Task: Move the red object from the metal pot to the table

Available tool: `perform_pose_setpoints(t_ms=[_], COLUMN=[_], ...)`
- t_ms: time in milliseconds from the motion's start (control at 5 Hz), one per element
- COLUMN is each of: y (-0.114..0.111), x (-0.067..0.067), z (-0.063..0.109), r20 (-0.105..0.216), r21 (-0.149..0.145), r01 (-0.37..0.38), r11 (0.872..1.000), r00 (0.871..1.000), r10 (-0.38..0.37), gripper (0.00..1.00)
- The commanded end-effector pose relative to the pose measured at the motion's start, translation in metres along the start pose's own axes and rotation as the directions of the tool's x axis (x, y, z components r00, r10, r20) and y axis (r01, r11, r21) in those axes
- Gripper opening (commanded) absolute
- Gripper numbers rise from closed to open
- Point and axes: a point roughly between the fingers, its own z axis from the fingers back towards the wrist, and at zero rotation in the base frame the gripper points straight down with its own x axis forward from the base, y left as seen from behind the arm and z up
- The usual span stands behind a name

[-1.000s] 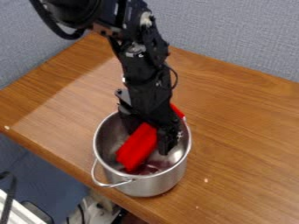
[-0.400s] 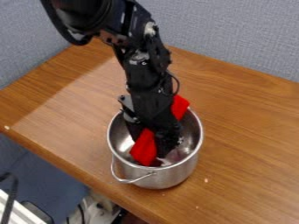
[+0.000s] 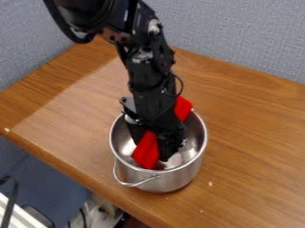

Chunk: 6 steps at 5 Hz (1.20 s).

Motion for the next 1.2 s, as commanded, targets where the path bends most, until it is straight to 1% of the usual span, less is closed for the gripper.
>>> perform_pose_setpoints(t_ms=[0, 200, 400, 600, 800, 1000], y=[0.007, 0.002, -0.008, -0.034, -0.061, -0.087], x=[0.010, 0.018, 0.033, 0.055, 0.082, 0.108], z=[0.020, 0.043, 0.068, 0.089, 0.099, 0.100], r20=[0.061, 0.099, 0.131, 0.173, 0.208, 0.247], r21=[0.012, 0.043, 0.061, 0.057, 0.038, 0.002], r01=[-0.030, -0.030, -0.022, -0.003, 0.004, -0.047], r11=[0.999, 0.999, 0.998, 0.998, 0.999, 0.999], r00=[0.998, 0.995, 0.991, 0.985, 0.978, 0.968], r10=[0.029, 0.026, 0.013, -0.007, -0.012, 0.045], gripper=[0.00, 0.00, 0.00, 0.00, 0.00, 0.00])
